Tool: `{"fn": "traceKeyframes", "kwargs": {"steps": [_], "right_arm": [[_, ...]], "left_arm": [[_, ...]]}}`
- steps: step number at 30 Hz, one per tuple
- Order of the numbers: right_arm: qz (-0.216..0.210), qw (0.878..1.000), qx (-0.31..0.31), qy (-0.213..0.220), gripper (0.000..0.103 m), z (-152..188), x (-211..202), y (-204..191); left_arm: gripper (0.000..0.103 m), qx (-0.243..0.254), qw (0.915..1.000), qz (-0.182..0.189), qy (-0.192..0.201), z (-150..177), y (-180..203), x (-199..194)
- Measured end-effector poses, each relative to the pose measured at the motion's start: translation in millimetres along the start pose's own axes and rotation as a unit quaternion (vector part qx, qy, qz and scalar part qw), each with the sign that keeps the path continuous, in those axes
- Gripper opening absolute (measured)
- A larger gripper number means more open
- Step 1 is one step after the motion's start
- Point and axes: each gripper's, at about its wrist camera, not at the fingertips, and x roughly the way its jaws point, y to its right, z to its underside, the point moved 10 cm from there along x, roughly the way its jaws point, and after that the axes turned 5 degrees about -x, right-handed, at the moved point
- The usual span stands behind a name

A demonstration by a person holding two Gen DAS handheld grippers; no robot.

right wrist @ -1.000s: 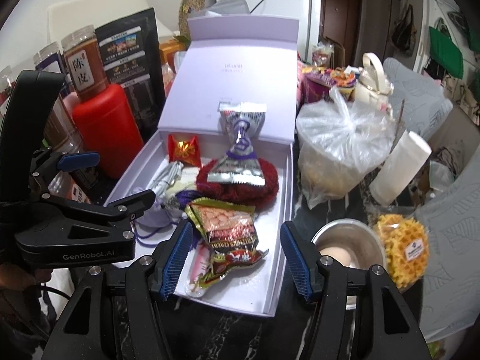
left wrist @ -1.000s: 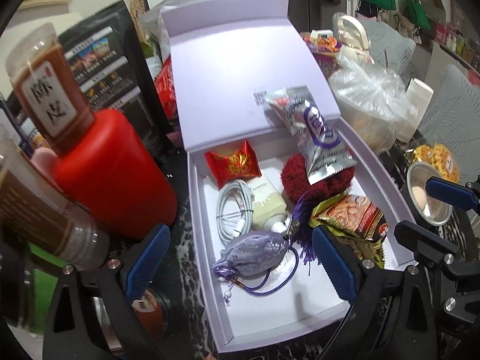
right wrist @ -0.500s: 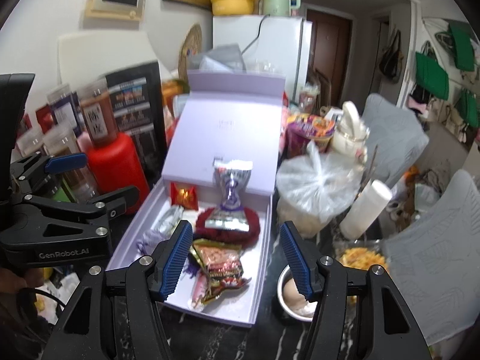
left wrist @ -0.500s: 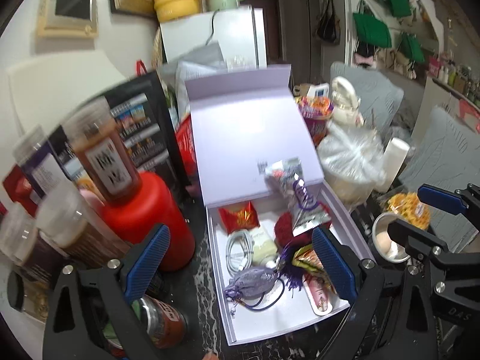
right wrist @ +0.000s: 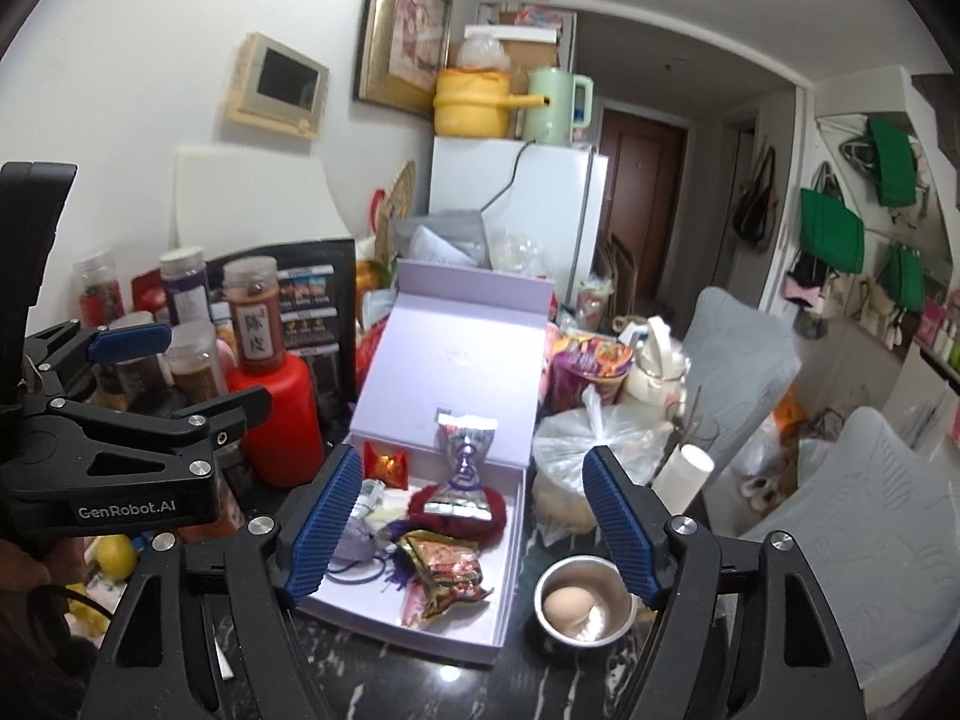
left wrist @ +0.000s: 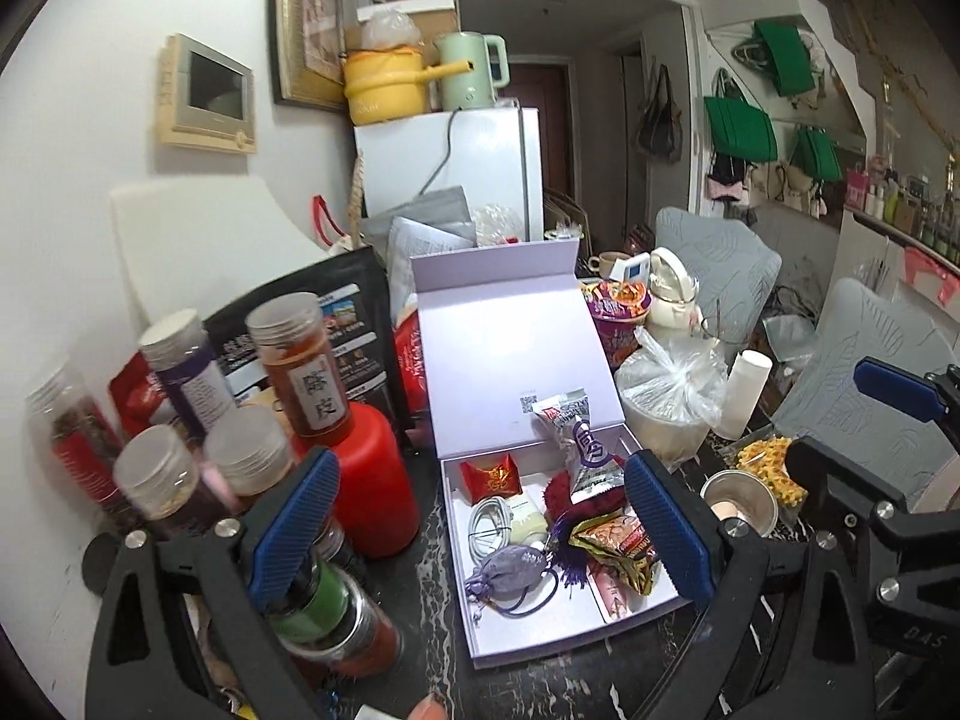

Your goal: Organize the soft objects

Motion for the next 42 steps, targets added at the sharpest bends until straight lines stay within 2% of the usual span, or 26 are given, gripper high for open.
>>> {"fn": "traceKeyframes", "kwargs": {"steps": [3, 8, 19, 29, 33, 42], "right_arm": [[0.002, 1.000, 0.010, 0.008, 0.083, 3.5, -16.3, -3.0], [0.007, 1.000, 0.021, 0.009, 0.083, 15.7, -35.2, -8.1], [0.010, 0.999, 0.049, -0.014, 0.085, 64.6, -59.8, -20.7], [0.015, 0.995, 0.075, -0.057, 0.085, 118.7, -54.4, -31.0], [0.004, 0.995, 0.073, -0.069, 0.085, 130.5, -48.5, -40.4], [0.001, 0.994, 0.070, -0.078, 0.085, 136.0, -39.9, -43.5]], "left_arm": [[0.097, -0.002, 0.9999, -0.008, 0.012, 2.3, -4.6, -18.4], [0.097, -0.001, 0.9992, -0.025, 0.032, 12.7, -10.6, -46.7], [0.103, -0.010, 0.9996, -0.016, 0.019, 66.2, -13.5, -75.7], [0.102, -0.016, 0.9996, -0.022, -0.013, 121.3, -15.8, -71.4], [0.102, -0.021, 0.9991, -0.022, -0.028, 138.3, -18.4, -64.9], [0.102, -0.022, 0.9982, -0.026, -0.049, 153.7, -18.6, -52.5]]}}
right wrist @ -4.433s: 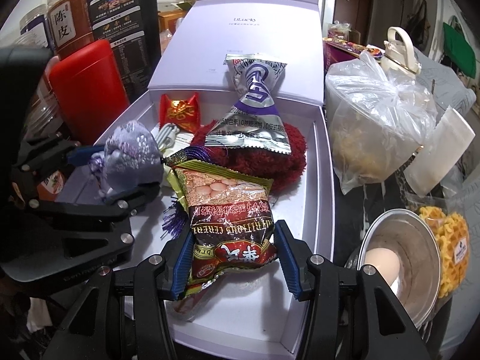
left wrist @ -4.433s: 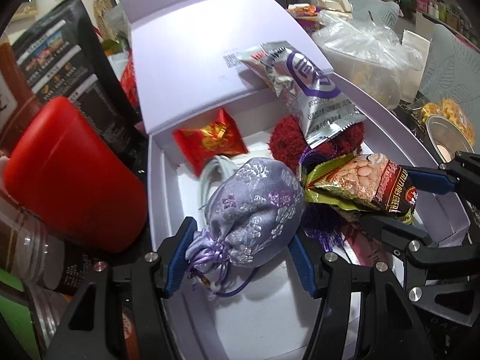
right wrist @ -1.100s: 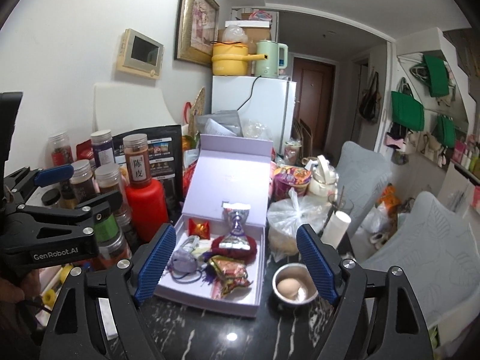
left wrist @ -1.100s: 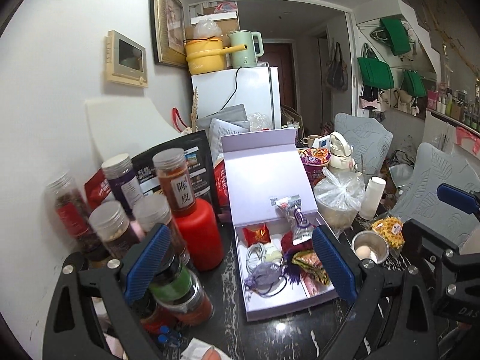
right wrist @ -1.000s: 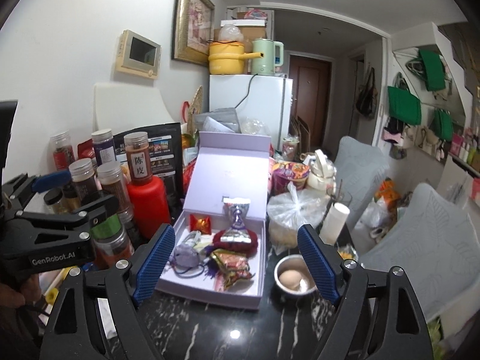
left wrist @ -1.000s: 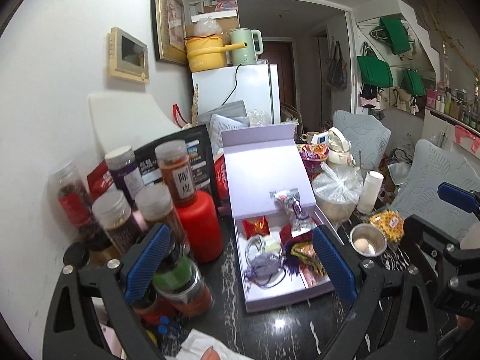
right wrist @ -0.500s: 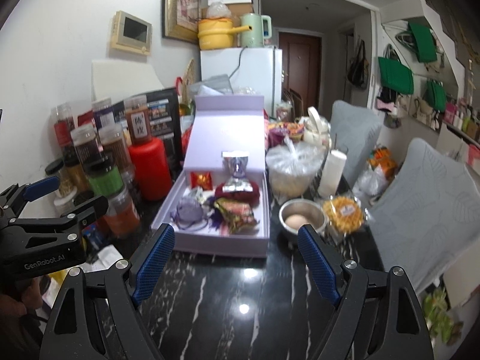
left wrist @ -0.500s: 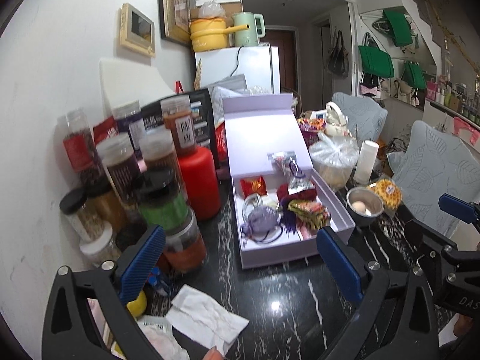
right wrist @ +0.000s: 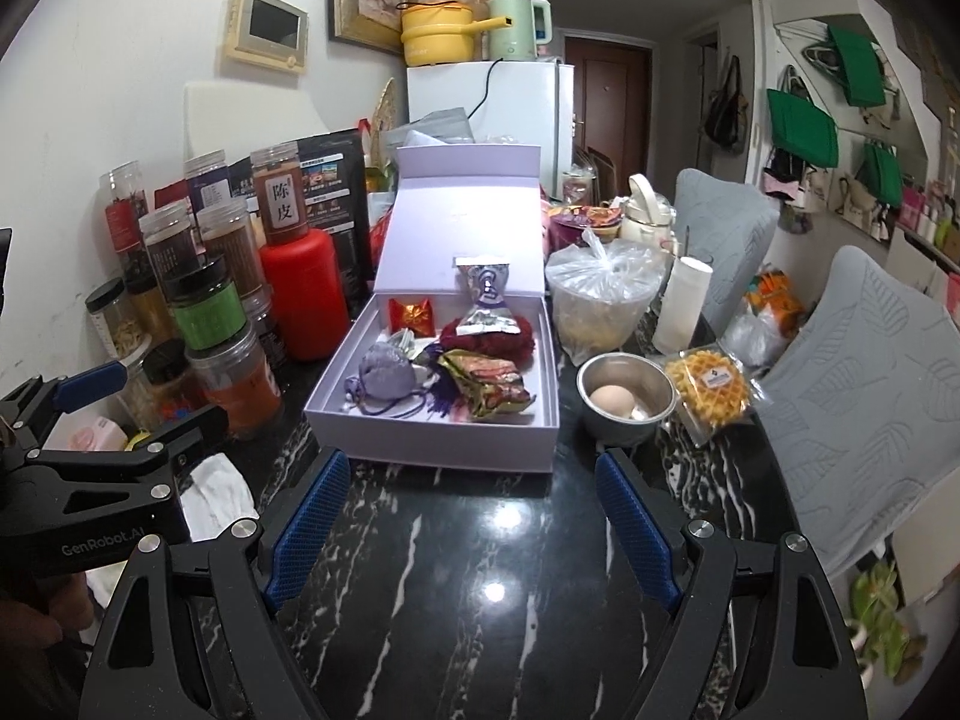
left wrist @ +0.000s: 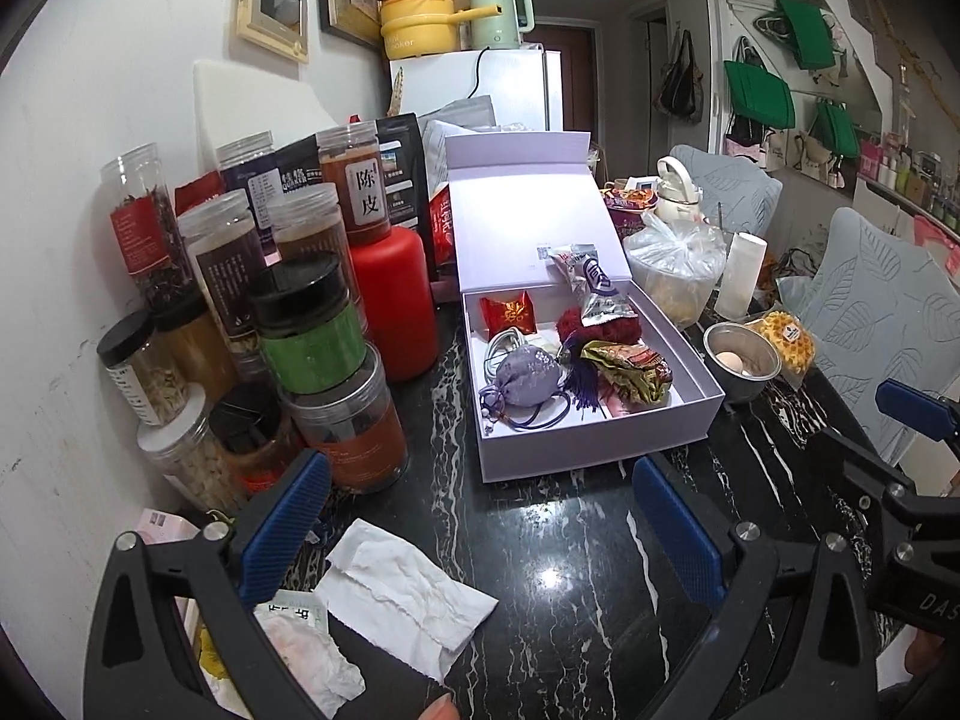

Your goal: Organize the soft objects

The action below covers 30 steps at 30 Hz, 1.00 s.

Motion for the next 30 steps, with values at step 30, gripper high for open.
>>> {"fn": "traceKeyframes", "kwargs": {"steps": [30], "right_arm": [[0.007, 1.000, 0.001, -0.017, 0.085, 7.6, 11.4, 5.0]], "left_arm": [[0.103, 0.008, 0.9999, -0.003, -0.014, 3.2, 4.4, 10.7]]}}
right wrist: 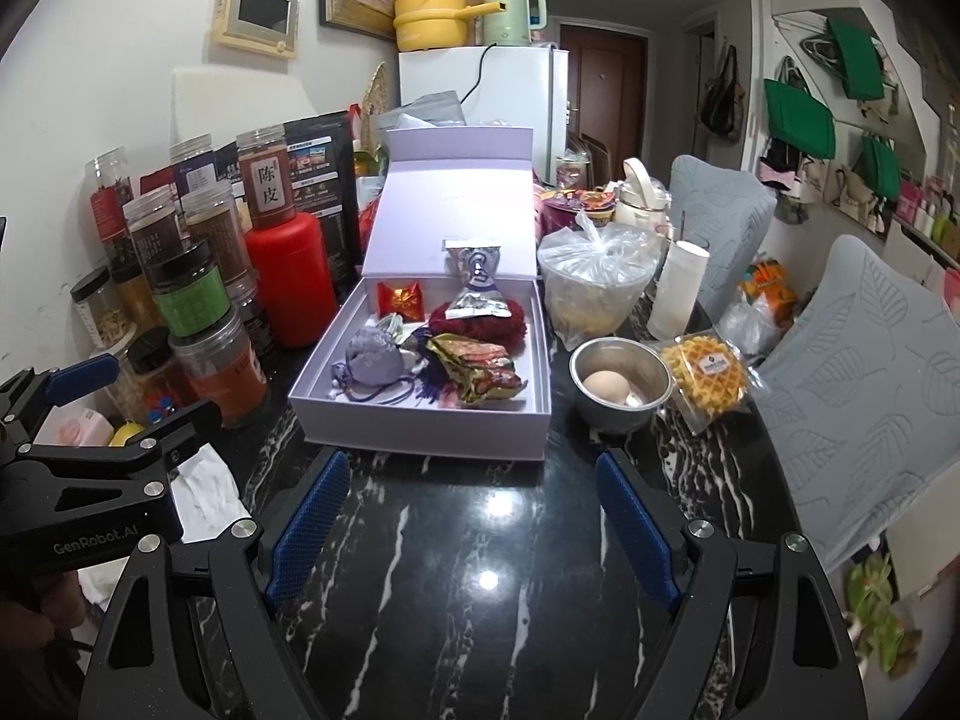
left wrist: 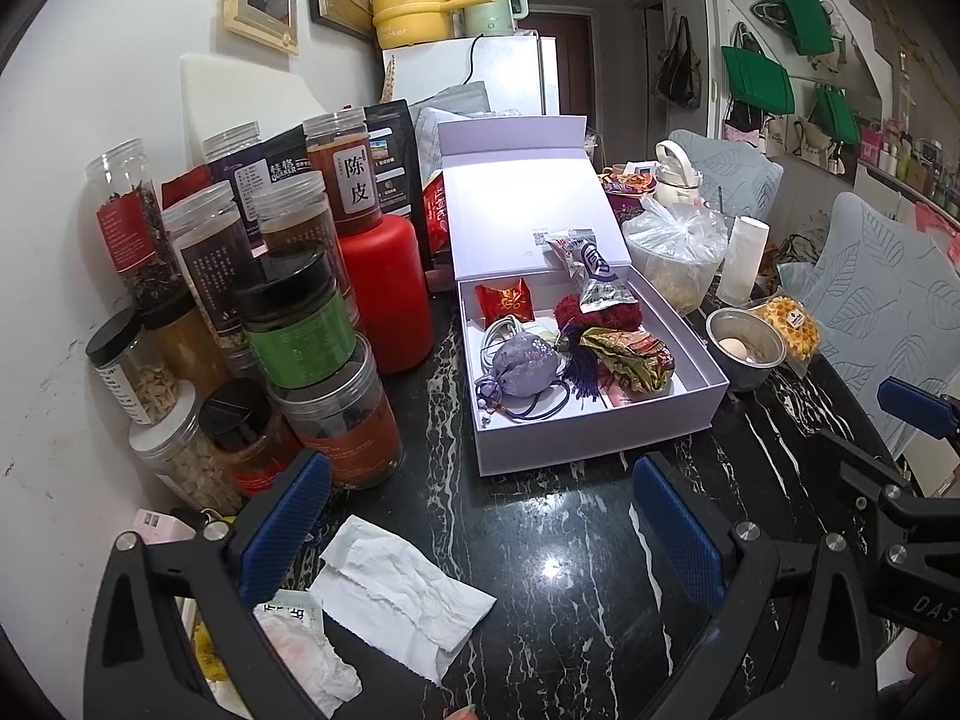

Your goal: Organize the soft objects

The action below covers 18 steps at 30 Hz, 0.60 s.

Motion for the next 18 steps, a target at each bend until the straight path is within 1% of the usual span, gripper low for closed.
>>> {"fn": "traceKeyframes", "kwargs": {"steps": [18], "right_arm": [[0.004, 1.000, 0.008, -0.009, 0.085, 3.5, 4.3, 7.3]], "left_arm": [[0.103, 0.009, 1.0000, 0.002, -0.002, -0.3, 6.0, -0.5]]}}
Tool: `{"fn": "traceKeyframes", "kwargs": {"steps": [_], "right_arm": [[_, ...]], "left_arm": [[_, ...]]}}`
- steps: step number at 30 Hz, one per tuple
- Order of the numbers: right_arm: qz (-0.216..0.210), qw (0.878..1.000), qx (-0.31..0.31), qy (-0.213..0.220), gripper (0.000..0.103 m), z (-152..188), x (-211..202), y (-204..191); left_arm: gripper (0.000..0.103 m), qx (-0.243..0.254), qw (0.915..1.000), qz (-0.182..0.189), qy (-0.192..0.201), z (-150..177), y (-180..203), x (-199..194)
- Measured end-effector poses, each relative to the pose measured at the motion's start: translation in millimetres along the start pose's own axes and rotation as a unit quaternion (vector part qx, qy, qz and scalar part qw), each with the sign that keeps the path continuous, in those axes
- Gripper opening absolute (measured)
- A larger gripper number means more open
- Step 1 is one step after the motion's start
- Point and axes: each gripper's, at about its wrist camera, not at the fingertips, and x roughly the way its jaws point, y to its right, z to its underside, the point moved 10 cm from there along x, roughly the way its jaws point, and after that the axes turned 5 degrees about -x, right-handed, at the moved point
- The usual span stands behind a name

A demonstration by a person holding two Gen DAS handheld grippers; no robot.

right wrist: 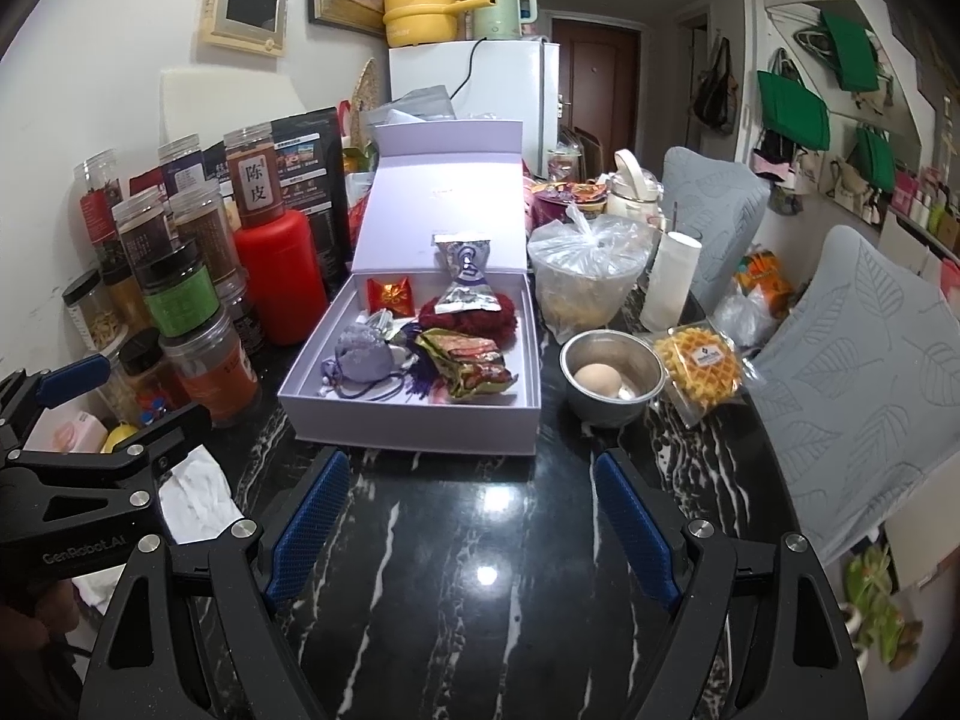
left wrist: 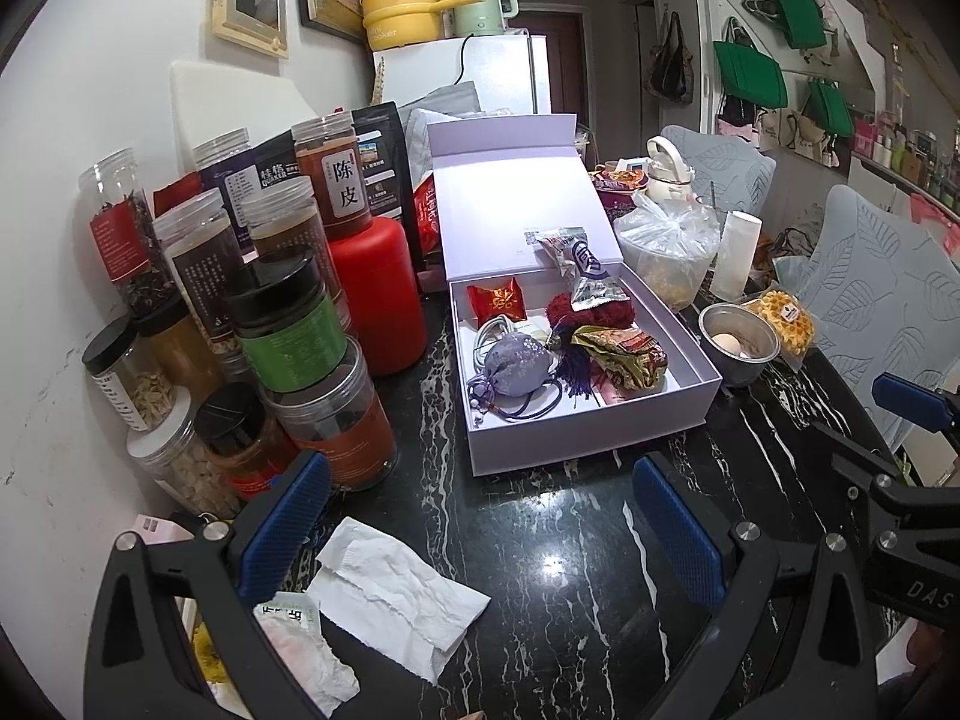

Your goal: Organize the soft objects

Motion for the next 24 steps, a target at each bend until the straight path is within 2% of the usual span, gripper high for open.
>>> {"fn": "traceKeyframes", "kwargs": {"steps": [24], "right_arm": [[-0.003, 1.000, 0.007, -0.006, 0.085, 5.4, 2.3, 1.3]], "left_arm": [[0.103, 0.010, 0.9999, 0.006, -0.008, 4.3, 7.9, 0.7]]}}
